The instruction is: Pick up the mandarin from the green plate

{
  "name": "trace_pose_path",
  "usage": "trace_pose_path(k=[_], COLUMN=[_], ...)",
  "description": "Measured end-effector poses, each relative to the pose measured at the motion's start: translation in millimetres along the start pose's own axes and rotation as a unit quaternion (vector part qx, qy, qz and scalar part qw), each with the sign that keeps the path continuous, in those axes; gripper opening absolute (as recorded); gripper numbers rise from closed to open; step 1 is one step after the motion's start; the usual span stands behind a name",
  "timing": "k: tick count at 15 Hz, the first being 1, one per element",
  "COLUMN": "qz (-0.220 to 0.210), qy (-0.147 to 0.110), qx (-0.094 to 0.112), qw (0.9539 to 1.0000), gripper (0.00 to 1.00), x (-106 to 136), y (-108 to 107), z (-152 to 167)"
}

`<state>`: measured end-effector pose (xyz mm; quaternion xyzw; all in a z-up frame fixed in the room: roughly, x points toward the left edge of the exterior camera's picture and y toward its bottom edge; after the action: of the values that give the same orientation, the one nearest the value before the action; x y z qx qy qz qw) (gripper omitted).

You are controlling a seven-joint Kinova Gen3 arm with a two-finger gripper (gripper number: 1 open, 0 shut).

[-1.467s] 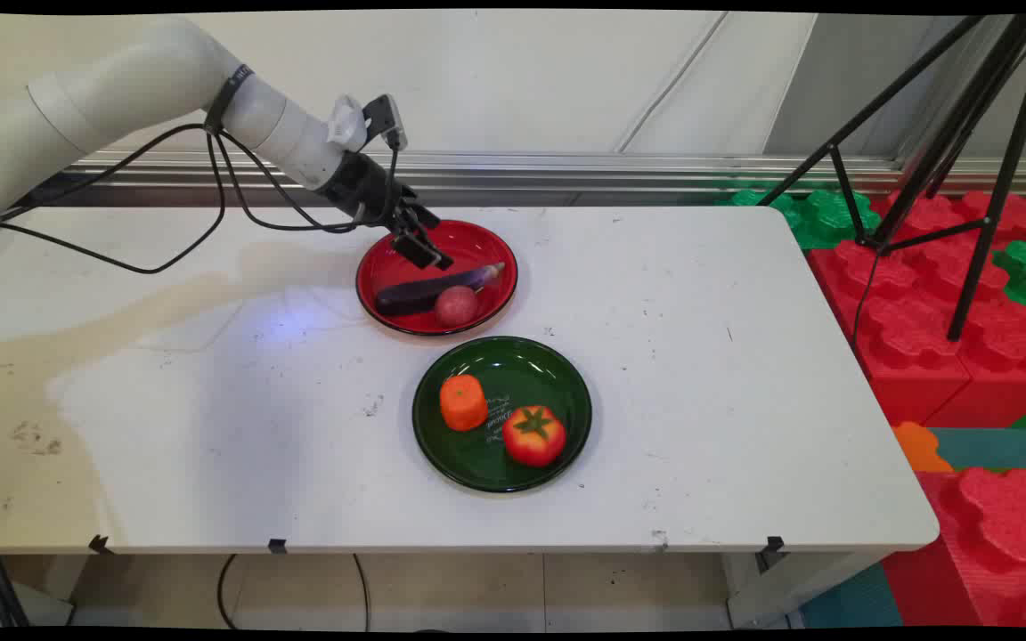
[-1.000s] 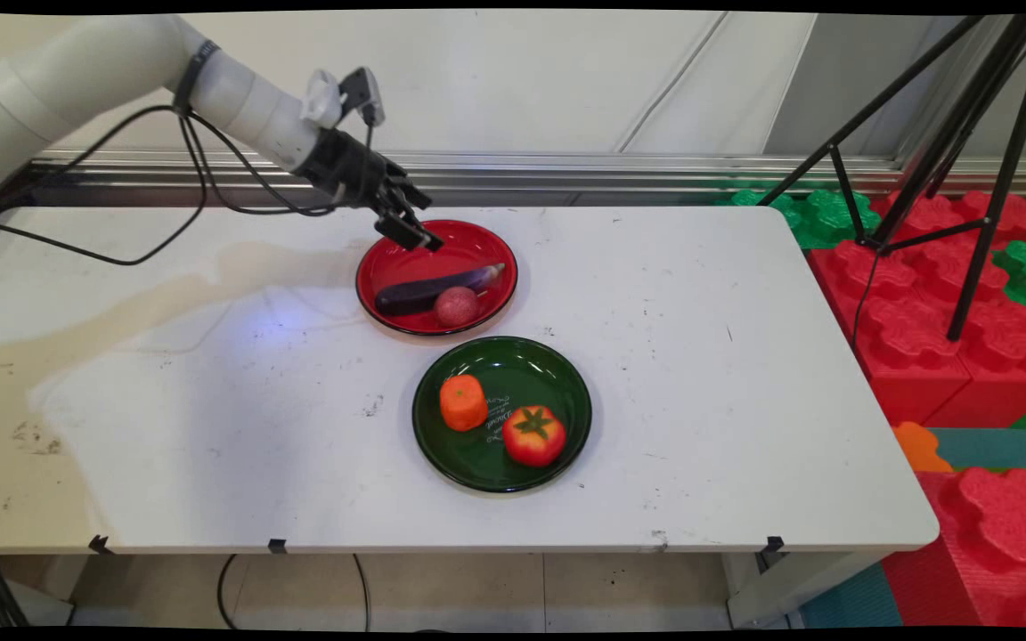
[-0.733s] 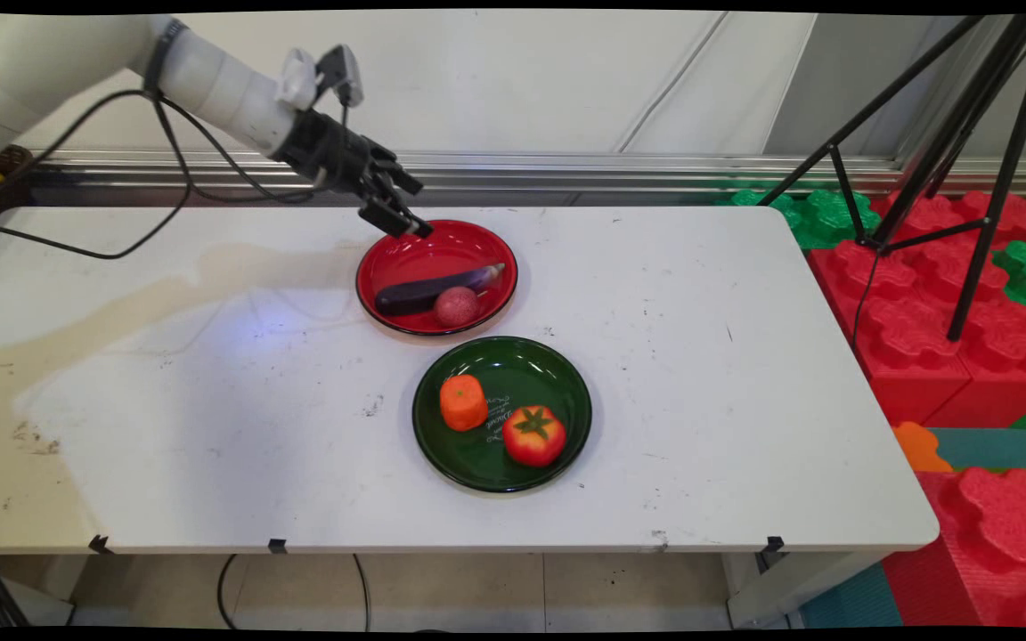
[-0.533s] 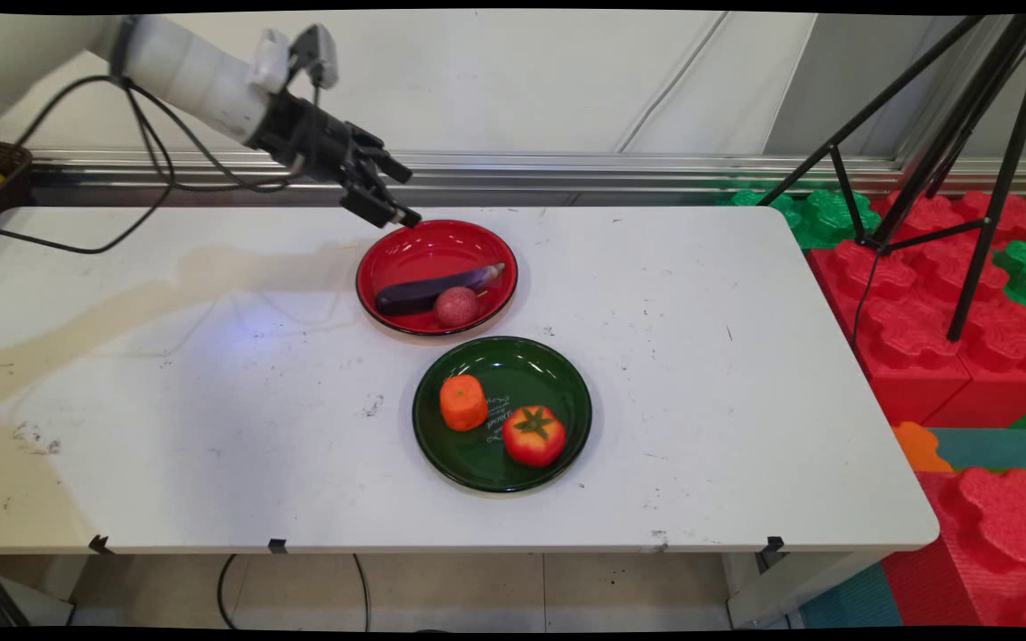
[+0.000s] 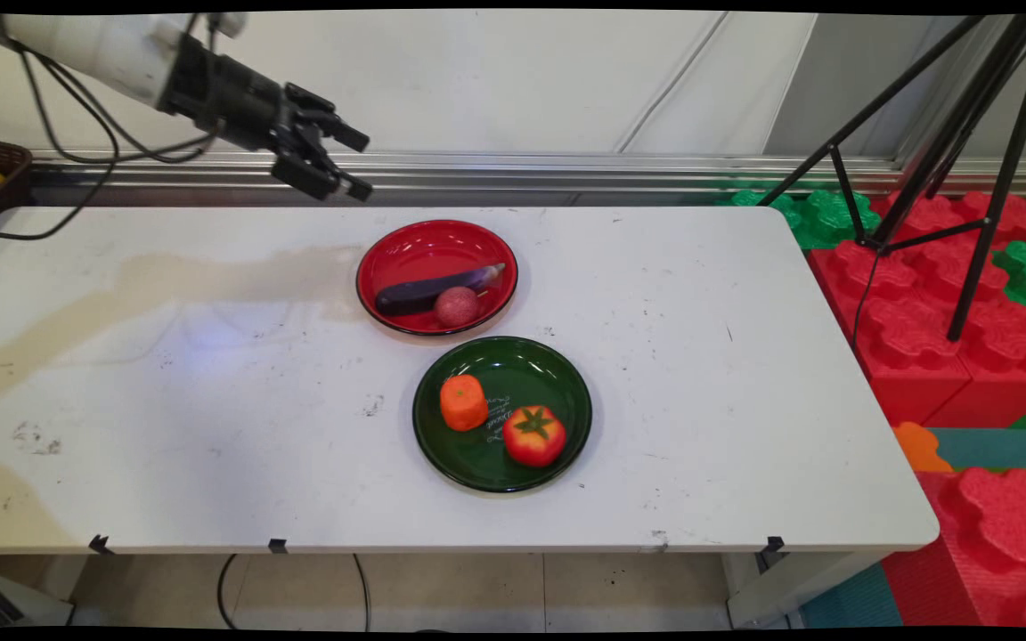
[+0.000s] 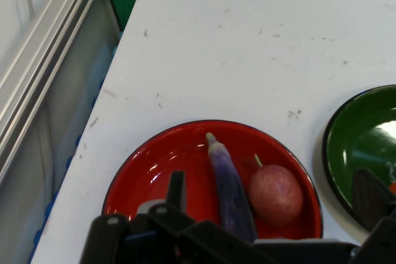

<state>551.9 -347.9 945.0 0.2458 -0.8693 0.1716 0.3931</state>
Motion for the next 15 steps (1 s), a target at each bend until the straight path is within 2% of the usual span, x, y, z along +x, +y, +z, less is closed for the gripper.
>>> trace_pose_path(k=[7, 15], qz=[0.007, 0.003], qy=[0.015, 0.023], qx=[-0.010, -0.022], qw=[0.9998, 0.9995], gripper=[1.00, 1.00], x=[0.0, 3.1], y=[8.4, 20.7], z=[-48.1, -64.2])
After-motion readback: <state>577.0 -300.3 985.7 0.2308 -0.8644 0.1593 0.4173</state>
